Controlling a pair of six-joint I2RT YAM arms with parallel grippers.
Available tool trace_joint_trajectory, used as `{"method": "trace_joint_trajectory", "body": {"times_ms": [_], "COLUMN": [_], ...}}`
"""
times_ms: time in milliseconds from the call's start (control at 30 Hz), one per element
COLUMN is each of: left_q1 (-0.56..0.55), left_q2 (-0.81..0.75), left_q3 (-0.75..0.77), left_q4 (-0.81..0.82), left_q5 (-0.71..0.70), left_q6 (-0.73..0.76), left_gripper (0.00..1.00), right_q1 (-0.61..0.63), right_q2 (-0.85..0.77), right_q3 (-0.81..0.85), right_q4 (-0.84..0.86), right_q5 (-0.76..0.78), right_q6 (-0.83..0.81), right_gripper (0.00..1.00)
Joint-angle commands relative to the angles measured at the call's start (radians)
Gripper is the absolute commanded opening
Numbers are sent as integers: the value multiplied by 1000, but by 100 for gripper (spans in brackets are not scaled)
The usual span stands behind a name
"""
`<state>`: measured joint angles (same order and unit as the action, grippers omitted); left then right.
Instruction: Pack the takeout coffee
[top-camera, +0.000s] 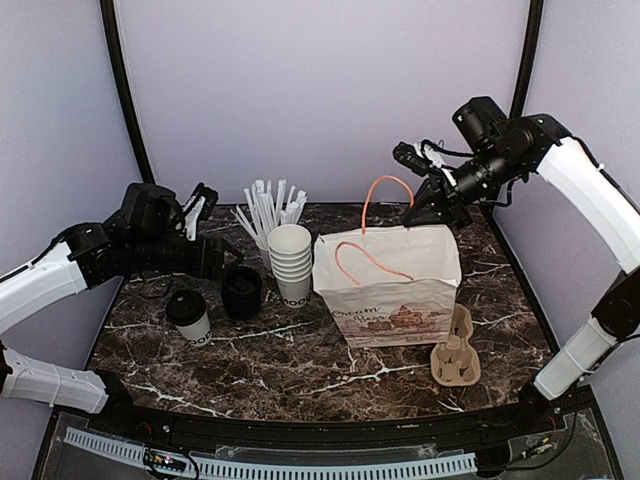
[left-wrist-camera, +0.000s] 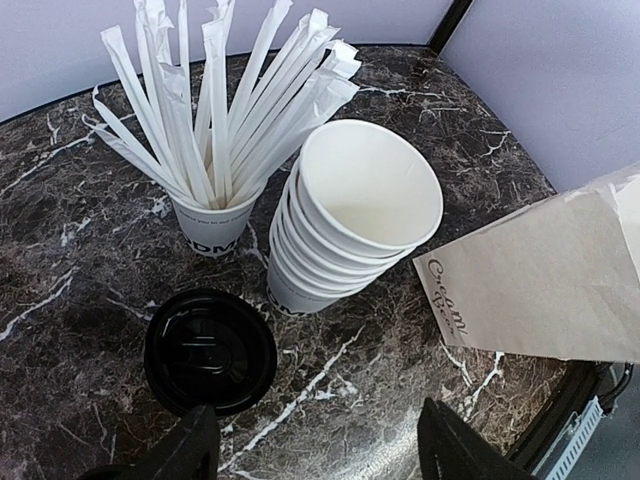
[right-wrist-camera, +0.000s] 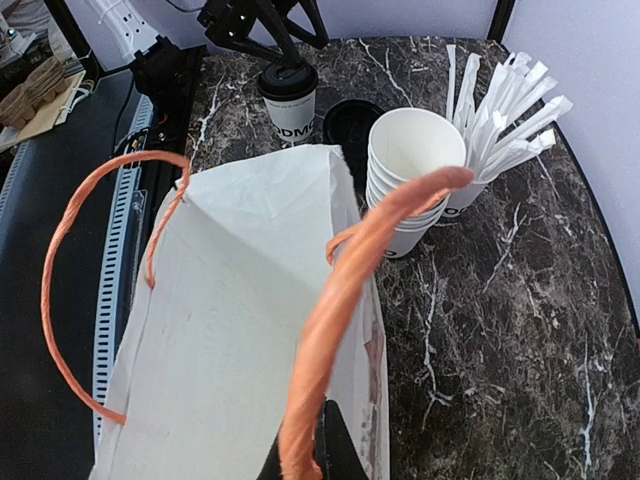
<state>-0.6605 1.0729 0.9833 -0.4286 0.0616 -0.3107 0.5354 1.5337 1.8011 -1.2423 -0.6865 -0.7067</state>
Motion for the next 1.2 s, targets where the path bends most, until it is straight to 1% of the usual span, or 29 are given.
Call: {"method": "trace_joint_trajectory", "body": {"times_ms": [0, 100, 400, 667, 800, 933, 1067, 1167], "left_q1": [-3, -3, -4, -4, -3, -3, -3, -4], "left_q2": [-11, -6, 5, 1, 0, -3, 1, 4], "left_q3": [11, 12, 1, -20, -25, -26, -28, -26], "left_q4": [-10, -5, -3, -1, -2, -1, 2, 4], "left_q5": [-2, 0, 0, -9, -9, -19, -19, -22], "left_q6": [-8, -8, -7, -7, -7, -2, 1, 6], "left_gripper": [71, 71, 71, 71, 71, 71, 71, 71], "right_q1": [24, 48, 80, 81, 80, 73, 53, 31], "right_q2": [6, 26, 76, 101, 106, 102, 95, 77], "right_q3": [97, 143, 162, 106, 97, 99, 132, 168], "right_q4": [-17, -31, -27, 35, 72, 111, 118, 107], "right_q5": [-58, -61, -58, 4, 51, 92, 109, 139], "right_q6": [-5, -4, -6, -2, 33, 73, 100, 109], "right_gripper": [0, 0, 0, 0, 0, 32, 51, 57]}}
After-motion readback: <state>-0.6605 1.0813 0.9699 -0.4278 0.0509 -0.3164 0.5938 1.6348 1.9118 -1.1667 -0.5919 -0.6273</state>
